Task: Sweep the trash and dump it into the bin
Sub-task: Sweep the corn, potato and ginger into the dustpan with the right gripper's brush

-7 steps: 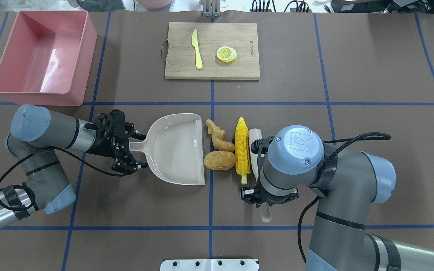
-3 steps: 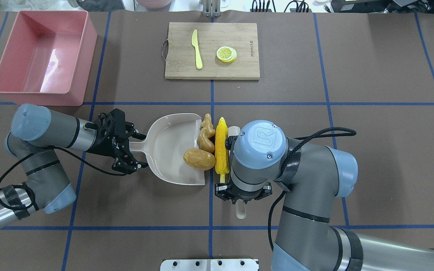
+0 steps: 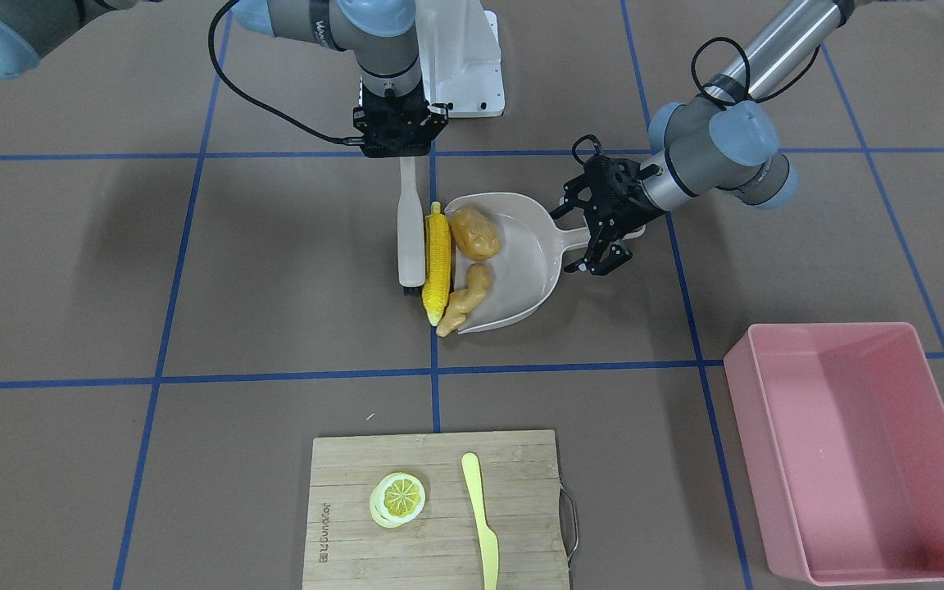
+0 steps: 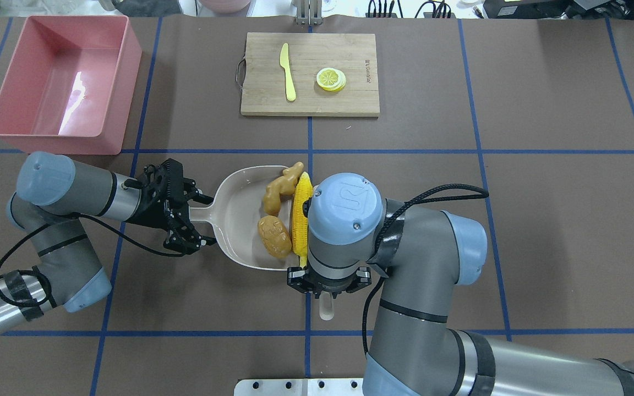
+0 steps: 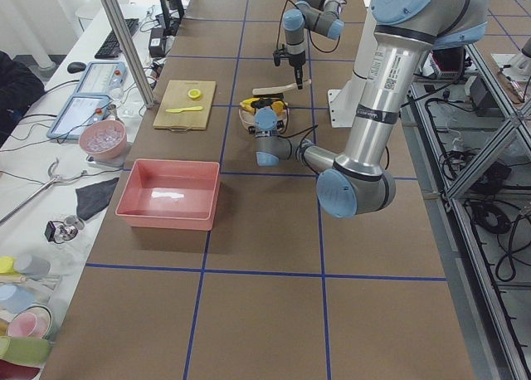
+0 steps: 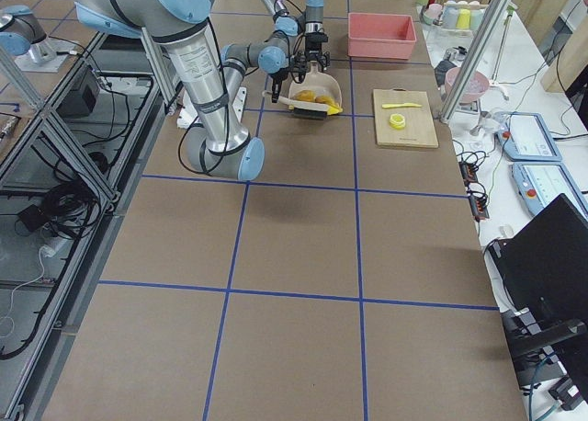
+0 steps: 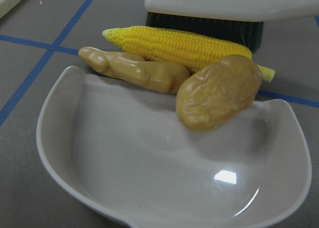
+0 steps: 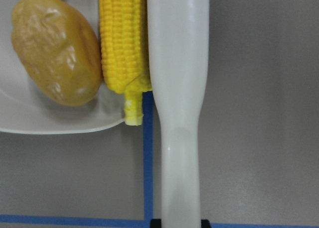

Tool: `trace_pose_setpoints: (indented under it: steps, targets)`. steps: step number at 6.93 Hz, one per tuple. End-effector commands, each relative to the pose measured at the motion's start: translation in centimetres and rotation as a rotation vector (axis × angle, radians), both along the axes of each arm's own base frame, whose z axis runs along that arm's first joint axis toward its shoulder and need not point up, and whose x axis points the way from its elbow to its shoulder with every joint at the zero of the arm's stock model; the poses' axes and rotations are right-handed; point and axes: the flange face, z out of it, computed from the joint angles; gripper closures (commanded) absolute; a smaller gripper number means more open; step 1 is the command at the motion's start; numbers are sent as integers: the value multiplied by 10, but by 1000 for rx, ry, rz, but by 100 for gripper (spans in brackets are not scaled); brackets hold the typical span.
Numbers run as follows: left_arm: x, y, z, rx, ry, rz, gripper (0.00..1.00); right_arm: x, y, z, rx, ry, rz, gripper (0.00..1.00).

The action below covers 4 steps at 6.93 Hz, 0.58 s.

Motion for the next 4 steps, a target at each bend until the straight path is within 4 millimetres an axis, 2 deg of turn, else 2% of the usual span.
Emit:
trace_pose_setpoints:
  steps: [1,4]
  targets:
    - [1,-1,-1,-2,-4,-1,2,-25,-4,-22,-1,0,-6,100]
    - [1,-1,-1,-3,-4,-1,2,-29,-4,-37,-1,-16,-14,100]
